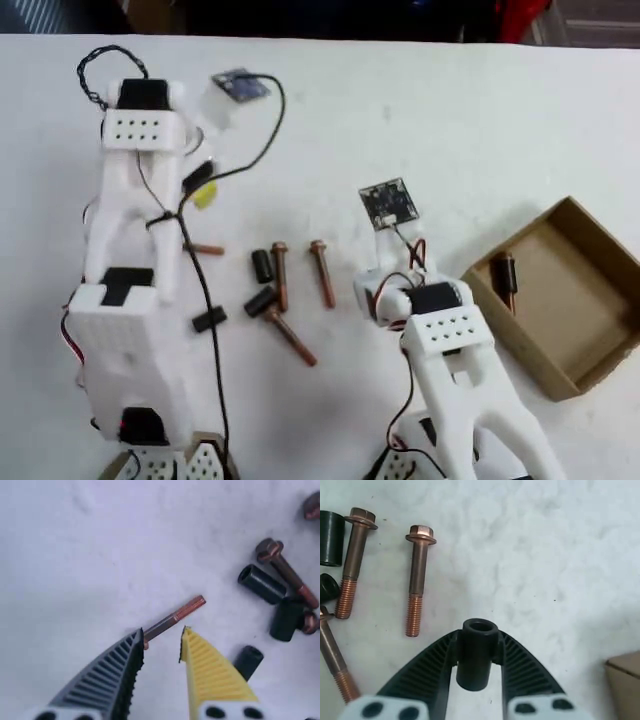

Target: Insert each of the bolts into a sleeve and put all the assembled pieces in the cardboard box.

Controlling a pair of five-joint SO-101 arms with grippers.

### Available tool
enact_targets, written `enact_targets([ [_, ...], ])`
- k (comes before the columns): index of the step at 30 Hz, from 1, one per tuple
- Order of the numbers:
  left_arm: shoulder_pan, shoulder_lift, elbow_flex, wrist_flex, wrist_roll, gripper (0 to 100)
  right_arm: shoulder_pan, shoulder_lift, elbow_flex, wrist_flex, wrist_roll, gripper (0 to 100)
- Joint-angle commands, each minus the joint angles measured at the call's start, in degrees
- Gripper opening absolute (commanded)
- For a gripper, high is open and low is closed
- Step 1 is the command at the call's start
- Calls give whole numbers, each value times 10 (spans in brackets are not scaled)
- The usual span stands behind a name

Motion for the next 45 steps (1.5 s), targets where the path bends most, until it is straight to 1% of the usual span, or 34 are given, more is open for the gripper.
enact_targets([
  [1,12,-12,-28,9,192,150,1,-15,-7,-11,9,21],
  [5,9,-12,-21,11,278,150,1,-15,-7,-13,9,21],
  [8,8,-21,6,12,353,150,2,-13,-3,-29,9,21],
  [12,9,-85,84,12,458,151,2,-14,6,-43,9,21],
  [14,10,-124,124,10,478,153,1,-14,6,-43,9,21],
  [18,12,-175,189,7,481,151,1,-14,6,-43,9,21],
  [23,8,-185,235,7,481,151,1,-13,6,-43,7,21],
  [33,8,-185,249,7,481,151,1,-13,6,-43,7,21],
  [43,12,-185,290,7,482,151,1,-13,6,-43,7,21],
  [45,12,-185,294,7,491,151,1,-13,6,-43,7,21],
])
